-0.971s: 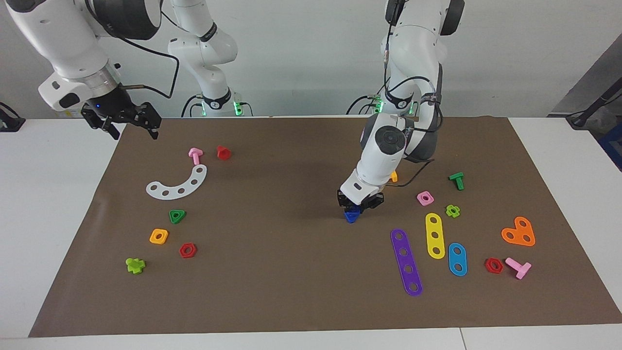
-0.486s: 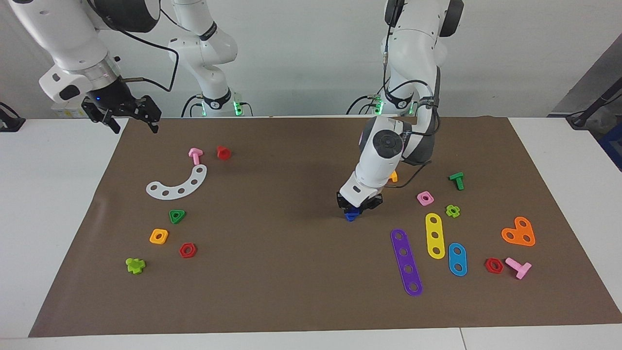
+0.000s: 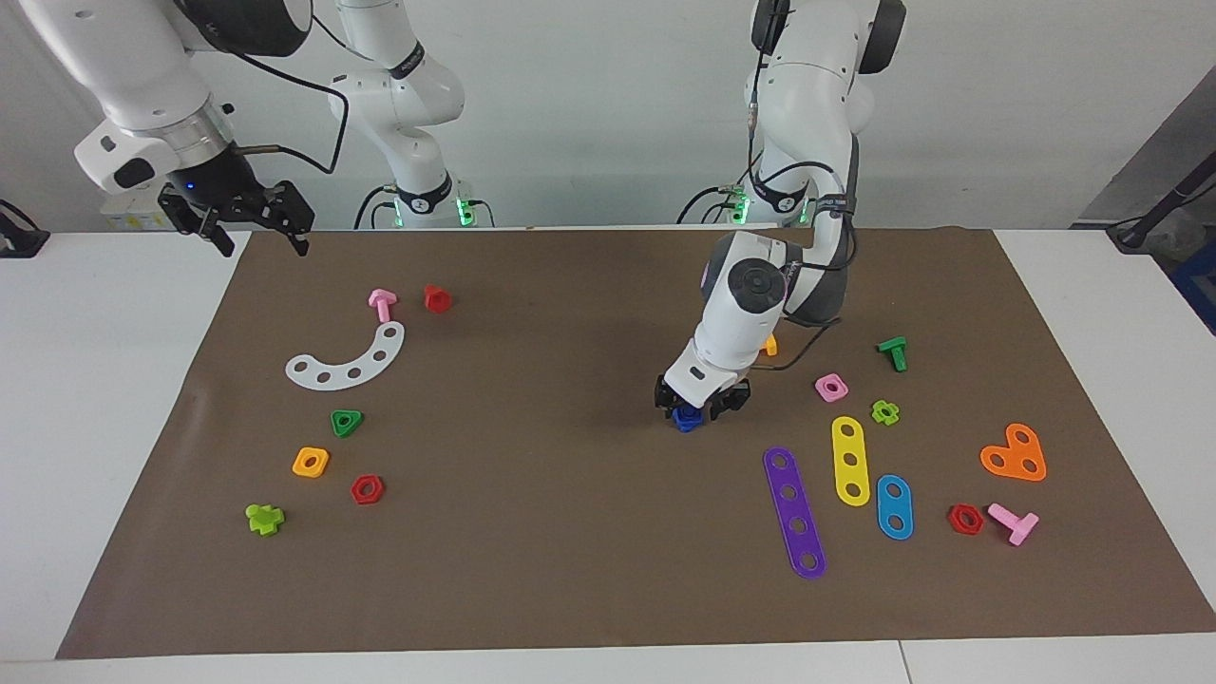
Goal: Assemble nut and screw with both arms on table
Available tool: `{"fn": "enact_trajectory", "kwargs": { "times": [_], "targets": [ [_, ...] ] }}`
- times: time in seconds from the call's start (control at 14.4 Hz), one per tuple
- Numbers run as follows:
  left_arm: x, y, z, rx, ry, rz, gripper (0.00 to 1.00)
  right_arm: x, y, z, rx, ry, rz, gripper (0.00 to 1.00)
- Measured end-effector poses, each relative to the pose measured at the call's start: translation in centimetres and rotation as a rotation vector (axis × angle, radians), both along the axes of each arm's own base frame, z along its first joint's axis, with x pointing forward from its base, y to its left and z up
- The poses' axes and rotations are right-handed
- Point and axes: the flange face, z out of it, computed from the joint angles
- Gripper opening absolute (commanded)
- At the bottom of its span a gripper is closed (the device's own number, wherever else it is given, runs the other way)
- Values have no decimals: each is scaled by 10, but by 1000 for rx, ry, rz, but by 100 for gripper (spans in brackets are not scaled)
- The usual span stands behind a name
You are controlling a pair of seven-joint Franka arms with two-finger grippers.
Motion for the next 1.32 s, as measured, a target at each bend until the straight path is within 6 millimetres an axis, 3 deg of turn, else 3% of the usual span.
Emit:
{"fn": "enact_trajectory", "kwargs": {
  "times": [0.14,0.35,0.49,0.62,0.83,0.97,1.18,1.32],
  "targets": [
    [4,0,7,-5,-12,3,100,0,1,0,0,0,1,100],
    [23,15,40,5,9,27,100,0,1,0,0,0,1,100],
    [51,59,72,0,2,85,100,0,1,0,0,0,1,100],
    [69,118,102,-7,-7,122,100,0,1,0,0,0,1,100],
    [73,206,141,-12,0,158,100,0,1,0,0,0,1,100],
    [68,256,156,-16,-2,169,100,0,1,0,0,0,1,100],
    [47,303,166,46,16,159,100,0,1,0,0,0,1,100],
    [34,305,180,95,32,136,100,0,1,0,0,0,1,100]
  ]
}}
